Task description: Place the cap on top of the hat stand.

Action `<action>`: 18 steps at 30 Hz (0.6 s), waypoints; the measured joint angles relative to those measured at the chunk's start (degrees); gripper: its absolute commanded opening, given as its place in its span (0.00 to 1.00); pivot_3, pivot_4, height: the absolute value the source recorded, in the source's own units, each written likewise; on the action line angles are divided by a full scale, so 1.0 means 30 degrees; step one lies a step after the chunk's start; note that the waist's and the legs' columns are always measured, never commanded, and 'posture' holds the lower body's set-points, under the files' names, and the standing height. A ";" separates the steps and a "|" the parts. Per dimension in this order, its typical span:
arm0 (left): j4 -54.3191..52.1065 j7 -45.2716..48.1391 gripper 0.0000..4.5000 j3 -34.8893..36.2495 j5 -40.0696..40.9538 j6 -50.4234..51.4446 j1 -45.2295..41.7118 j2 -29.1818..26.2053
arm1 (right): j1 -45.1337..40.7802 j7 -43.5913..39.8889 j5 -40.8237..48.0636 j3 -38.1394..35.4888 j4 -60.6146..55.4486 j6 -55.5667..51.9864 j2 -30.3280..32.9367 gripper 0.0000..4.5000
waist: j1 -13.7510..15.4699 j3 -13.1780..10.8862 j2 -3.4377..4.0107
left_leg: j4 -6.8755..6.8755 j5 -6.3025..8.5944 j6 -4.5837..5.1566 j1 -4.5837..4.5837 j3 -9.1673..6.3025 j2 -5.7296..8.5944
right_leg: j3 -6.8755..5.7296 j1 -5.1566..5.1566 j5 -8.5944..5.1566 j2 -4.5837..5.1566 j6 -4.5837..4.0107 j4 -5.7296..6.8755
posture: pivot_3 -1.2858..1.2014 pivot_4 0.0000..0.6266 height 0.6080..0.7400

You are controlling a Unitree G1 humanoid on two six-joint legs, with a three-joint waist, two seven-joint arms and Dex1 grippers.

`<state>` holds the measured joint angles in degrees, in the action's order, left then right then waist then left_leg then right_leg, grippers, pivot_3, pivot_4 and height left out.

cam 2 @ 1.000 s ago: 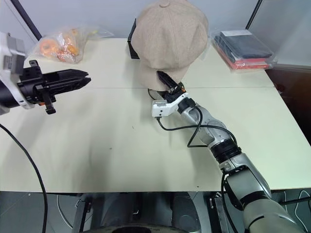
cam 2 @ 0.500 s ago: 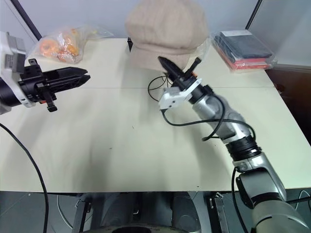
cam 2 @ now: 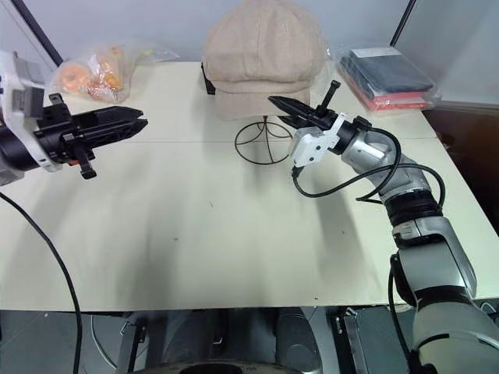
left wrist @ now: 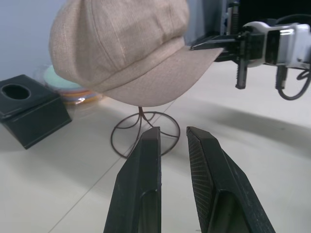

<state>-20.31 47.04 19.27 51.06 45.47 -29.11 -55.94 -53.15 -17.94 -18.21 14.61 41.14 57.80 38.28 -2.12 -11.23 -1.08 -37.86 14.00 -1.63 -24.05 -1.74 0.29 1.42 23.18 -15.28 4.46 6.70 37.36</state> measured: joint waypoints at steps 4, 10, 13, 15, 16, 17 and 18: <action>-0.0018 0.0057 0.19 0.0010 -0.0134 -0.0033 0.0046 0.0014 | -0.0070 -0.0888 0.0206 0.0001 0.1504 0.0011 -0.0021 0.57 | -0.0118 -0.0004 0.0007 | 0.0011 0.0000 0.0000 0.0000 0.0001 0.0001 | 0.0001 0.0007 0.0000 0.0000 0.0000 -0.0001 | 0.52 0.24 1.00; -0.0017 0.0273 0.19 -0.0009 -0.0223 -0.0103 0.0064 0.0057 | 0.1214 -0.1178 0.0343 -0.0406 -0.0010 -0.0707 0.0364 0.98 | -0.0101 -0.0005 0.0009 | 0.0039 0.0000 -0.0001 0.0003 0.0001 0.0003 | 0.0004 0.0014 0.0000 0.0003 0.0000 -0.0010 | 0.52 0.24 1.00; 0.0172 0.0587 0.19 -0.0131 -0.0470 -0.0391 -0.0008 0.0056 | 0.2766 -0.1903 0.0953 -0.0793 -0.2139 -0.1926 0.1207 0.98 | -0.0023 -0.0005 0.0009 | 0.0036 0.0000 0.0000 0.0003 0.0003 0.0006 | 0.0005 0.0010 -0.0001 0.0014 0.0000 -0.0010 | 0.52 0.24 1.00; 0.0526 0.0827 0.19 -0.0242 -0.0693 -0.0503 -0.0076 0.0083 | 0.4039 -0.2853 0.1995 -0.1325 -0.4014 -0.3200 0.1941 0.98 | 0.0003 -0.0005 0.0009 | 0.0037 0.0000 0.0000 0.0002 0.0003 0.0008 | 0.0005 0.0007 0.0000 0.0014 0.0001 -0.0011 | 0.52 0.24 1.00; 0.0667 0.0894 0.19 -0.0263 -0.0786 -0.0567 -0.0092 0.0096 | 0.4484 -0.3285 0.2547 -0.1526 -0.4731 -0.3797 0.2252 0.98 | -0.0014 -0.0005 0.0009 | 0.0035 0.0000 0.0001 0.0005 0.0005 0.0006 | 0.0005 0.0007 0.0000 0.0014 0.0001 -0.0010 | 0.52 0.24 1.00; 0.0781 0.0988 0.19 -0.0392 -0.0945 -0.0726 -0.0167 0.0132 | 0.5192 -0.4138 0.3571 -0.1832 -0.6030 -0.4992 0.2791 0.98 | -0.0014 -0.0006 0.0011 | 0.0036 0.0000 0.0001 0.0004 0.0004 0.0001 | 0.0007 0.0007 0.0000 0.0016 0.0001 -0.0011 | 0.52 0.24 1.00; 0.0849 0.1072 0.19 -0.0523 -0.1036 -0.0810 -0.0212 0.0145 | 0.5855 -0.4999 0.4780 -0.2126 -0.7244 -0.6248 0.3286 0.98 | 0.0007 -0.0007 0.0013 | 0.0036 0.0001 0.0002 0.0004 0.0002 -0.0005 | 0.0007 0.0005 0.0000 0.0016 0.0001 -0.0011 | 0.52 0.24 1.00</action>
<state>-17.77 50.25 17.70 47.95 43.04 -29.74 -55.50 -35.59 -32.94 -3.87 8.23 19.41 39.05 48.13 -2.10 -11.25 -1.04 -37.75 14.01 -1.62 -24.04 -1.73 0.28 1.44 23.20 -15.28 4.51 6.70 37.33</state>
